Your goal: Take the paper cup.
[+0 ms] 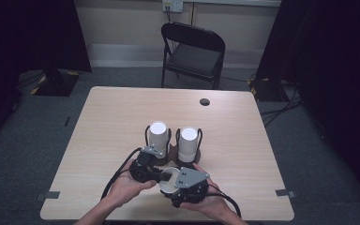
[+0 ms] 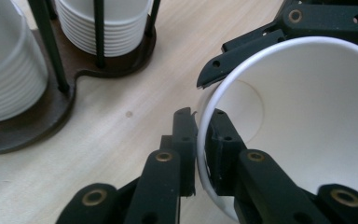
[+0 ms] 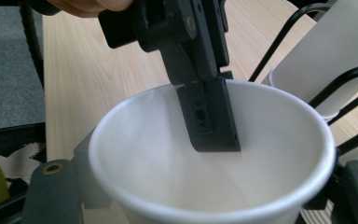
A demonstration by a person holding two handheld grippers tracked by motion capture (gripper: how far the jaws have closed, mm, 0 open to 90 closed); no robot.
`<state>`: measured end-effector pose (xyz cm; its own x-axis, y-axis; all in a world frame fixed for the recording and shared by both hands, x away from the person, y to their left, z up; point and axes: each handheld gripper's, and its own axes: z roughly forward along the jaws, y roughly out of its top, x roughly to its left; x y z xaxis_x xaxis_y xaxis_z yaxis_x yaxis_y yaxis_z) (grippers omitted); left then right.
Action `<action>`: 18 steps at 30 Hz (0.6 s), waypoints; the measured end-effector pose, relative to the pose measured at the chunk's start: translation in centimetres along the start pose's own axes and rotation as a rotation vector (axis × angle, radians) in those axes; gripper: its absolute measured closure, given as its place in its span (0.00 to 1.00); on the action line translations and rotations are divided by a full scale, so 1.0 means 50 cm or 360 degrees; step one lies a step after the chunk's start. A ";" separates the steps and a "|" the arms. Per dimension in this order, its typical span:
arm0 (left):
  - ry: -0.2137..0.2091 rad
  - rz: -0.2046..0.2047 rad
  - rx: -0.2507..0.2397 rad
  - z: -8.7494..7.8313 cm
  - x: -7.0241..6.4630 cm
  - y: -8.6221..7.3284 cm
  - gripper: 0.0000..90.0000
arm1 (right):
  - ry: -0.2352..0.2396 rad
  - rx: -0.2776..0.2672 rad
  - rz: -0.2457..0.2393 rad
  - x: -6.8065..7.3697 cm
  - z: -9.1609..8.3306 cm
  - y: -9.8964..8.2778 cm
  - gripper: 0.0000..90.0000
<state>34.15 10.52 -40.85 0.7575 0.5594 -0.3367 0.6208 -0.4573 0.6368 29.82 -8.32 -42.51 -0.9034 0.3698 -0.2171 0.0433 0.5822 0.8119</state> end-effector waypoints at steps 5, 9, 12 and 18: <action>-0.0002 0.0006 -0.0064 -0.013 -0.001 -0.004 0.86 | -0.0017 -0.0005 0.0032 -0.008 -0.006 -0.004 0.28; 0.0020 0.0041 -0.0083 -0.017 0.000 -0.004 0.82 | -0.0033 -0.0005 0.0046 -0.011 -0.008 -0.005 0.28; 0.0031 0.0045 -0.0114 -0.018 0.001 -0.007 0.76 | -0.0042 -0.0003 0.0045 -0.011 -0.009 -0.005 0.28; 0.0178 0.0078 -0.0192 -0.029 -0.006 -0.013 0.53 | -0.0051 -0.0016 0.0075 -0.018 -0.014 -0.006 0.28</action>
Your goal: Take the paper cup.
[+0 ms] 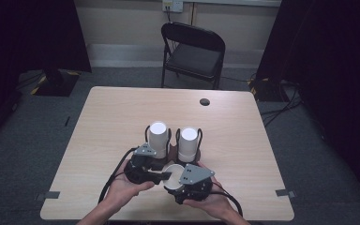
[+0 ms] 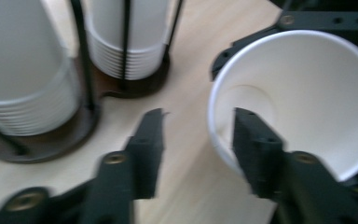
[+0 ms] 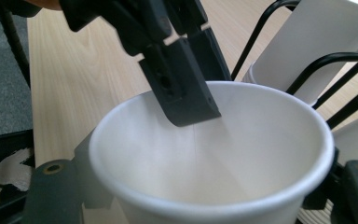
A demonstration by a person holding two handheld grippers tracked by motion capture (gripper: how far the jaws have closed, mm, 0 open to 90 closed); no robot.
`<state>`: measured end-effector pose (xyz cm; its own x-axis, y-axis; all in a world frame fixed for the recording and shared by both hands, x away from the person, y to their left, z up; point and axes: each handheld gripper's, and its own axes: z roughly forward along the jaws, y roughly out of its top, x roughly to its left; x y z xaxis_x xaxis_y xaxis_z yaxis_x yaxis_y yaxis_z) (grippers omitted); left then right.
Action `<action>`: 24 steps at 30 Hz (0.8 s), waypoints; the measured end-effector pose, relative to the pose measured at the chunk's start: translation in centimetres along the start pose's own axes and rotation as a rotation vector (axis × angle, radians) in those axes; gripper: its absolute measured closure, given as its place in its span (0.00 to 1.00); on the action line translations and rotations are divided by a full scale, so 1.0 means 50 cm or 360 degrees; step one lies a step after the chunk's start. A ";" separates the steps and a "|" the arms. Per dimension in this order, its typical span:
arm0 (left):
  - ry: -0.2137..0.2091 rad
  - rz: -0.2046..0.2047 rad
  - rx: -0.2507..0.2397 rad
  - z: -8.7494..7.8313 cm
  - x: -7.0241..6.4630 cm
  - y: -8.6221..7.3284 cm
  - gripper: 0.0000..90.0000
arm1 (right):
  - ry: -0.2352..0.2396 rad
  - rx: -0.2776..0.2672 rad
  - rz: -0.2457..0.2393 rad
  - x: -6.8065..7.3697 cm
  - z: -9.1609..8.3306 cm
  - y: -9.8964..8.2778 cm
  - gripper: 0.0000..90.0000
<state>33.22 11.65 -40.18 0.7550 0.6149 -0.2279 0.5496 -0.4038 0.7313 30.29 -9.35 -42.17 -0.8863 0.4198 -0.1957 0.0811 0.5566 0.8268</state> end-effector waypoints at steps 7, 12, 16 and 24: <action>0.0096 0.0008 -0.0122 -0.011 0.005 -0.007 0.40 | -0.0009 0.0002 0.0019 -0.004 0.000 -0.003 0.28; 0.0114 0.0085 -0.0137 -0.014 0.003 -0.020 0.33 | 0.0006 0.0008 0.0020 -0.004 0.000 -0.004 0.28; 0.0110 0.0079 -0.0214 -0.020 0.007 -0.032 0.30 | 0.0008 0.0013 0.0028 -0.005 0.001 -0.004 0.28; 0.0164 0.0029 -0.0277 -0.036 0.031 -0.062 0.29 | -0.0007 0.0013 0.0077 -0.015 -0.003 -0.011 0.28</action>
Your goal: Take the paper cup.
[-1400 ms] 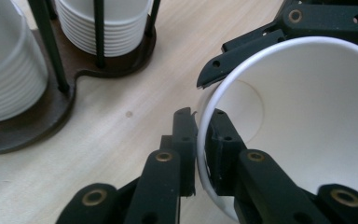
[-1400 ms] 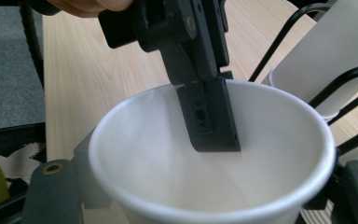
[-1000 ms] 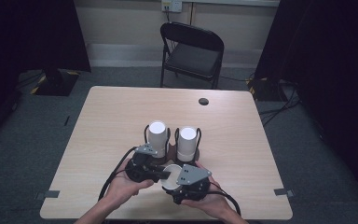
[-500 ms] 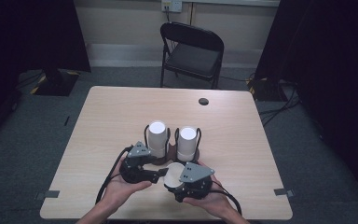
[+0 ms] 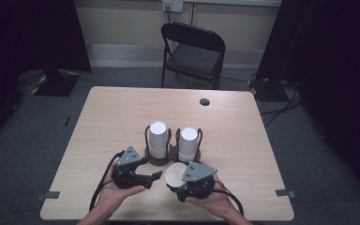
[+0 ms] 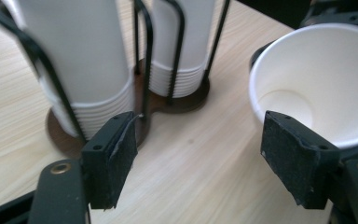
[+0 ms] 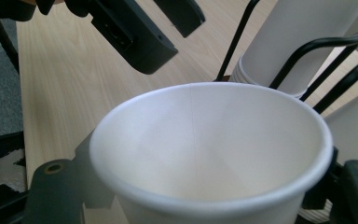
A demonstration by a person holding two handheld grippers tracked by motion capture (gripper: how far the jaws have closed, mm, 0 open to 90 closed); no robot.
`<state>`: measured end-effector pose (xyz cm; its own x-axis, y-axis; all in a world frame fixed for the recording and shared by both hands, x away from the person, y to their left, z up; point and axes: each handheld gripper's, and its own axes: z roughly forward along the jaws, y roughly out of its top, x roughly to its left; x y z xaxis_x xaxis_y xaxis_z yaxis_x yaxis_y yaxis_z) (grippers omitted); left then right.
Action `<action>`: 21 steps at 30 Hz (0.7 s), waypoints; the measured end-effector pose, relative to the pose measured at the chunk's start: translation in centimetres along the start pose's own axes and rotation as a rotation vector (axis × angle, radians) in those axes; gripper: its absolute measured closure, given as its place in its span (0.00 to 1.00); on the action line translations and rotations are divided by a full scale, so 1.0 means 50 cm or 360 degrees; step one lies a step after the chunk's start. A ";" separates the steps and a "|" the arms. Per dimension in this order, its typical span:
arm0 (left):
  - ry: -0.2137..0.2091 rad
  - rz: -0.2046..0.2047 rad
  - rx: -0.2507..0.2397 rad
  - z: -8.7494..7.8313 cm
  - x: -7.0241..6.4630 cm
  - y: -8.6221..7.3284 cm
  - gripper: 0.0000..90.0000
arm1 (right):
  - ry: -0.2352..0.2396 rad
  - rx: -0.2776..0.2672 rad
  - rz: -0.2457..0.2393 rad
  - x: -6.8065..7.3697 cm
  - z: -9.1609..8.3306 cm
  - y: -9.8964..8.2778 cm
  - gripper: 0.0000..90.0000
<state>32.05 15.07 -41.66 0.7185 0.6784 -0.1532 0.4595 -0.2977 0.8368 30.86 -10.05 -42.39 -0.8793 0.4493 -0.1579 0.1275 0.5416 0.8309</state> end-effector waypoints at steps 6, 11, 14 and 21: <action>0.0024 -0.0018 -0.0032 -0.011 0.007 -0.022 0.29 | -0.0004 -0.0010 0.0050 -0.008 -0.002 -0.002 0.28; 0.0034 -0.0007 -0.0039 -0.013 0.012 -0.023 0.25 | -0.0001 -0.0035 0.0109 -0.021 -0.004 -0.001 0.28; 0.0029 0.0009 -0.0065 -0.014 0.010 -0.025 0.19 | -0.0004 -0.0046 0.0147 -0.031 -0.007 -0.004 0.28; 0.0030 -0.0008 -0.0087 -0.015 0.007 -0.029 0.18 | -0.0033 -0.0077 0.0233 -0.050 -0.023 -0.011 0.28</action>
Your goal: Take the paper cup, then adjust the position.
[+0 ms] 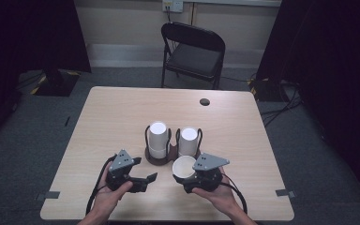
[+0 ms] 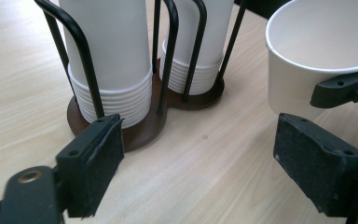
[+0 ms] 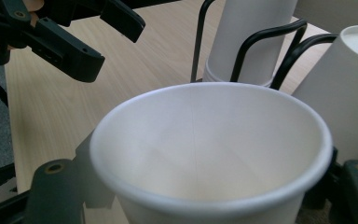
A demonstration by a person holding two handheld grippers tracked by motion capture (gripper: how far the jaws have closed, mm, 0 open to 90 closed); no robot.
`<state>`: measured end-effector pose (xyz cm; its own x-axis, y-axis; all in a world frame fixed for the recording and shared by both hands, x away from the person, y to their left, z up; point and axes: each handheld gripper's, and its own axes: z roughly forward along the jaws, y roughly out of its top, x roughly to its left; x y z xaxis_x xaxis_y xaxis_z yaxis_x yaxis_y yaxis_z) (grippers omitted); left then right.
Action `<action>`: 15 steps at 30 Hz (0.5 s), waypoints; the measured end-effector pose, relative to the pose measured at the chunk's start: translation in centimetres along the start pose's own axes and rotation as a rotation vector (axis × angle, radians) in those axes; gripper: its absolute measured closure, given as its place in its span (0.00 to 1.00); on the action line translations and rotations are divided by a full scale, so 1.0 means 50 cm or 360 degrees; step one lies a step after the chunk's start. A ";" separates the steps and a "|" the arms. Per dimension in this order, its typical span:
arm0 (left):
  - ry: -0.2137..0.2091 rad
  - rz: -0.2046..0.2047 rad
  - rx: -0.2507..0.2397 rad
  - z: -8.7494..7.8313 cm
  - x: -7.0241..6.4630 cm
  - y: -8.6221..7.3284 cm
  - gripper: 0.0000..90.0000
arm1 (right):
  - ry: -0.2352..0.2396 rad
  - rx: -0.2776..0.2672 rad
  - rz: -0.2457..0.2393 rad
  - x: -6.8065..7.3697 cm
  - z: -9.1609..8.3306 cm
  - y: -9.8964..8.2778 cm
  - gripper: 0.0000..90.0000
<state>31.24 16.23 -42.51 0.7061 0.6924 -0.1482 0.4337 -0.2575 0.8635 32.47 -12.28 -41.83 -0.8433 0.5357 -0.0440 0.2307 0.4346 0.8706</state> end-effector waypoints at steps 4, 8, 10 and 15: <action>0.0049 0.0036 0.0005 -0.001 -0.004 -0.001 0.17 | -0.0021 -0.0025 0.0043 -0.013 -0.012 -0.002 0.29; 0.0053 -0.0005 0.0031 0.009 -0.002 -0.009 0.17 | -0.0026 -0.0042 0.0055 -0.026 -0.026 -0.001 0.28; 0.0067 -0.0004 0.0046 0.011 0.002 -0.010 0.17 | -0.0040 -0.0046 0.0061 -0.033 -0.031 -0.001 0.28; 0.0091 -0.0010 0.0033 0.009 0.011 -0.011 0.17 | -0.0068 -0.0076 0.0117 -0.054 -0.043 -0.002 0.28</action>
<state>31.62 16.44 -43.25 0.6705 0.7312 -0.1253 0.4500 -0.2665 0.8524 33.69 -15.35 -40.75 -0.8032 0.5957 0.0008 0.2668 0.3586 0.8945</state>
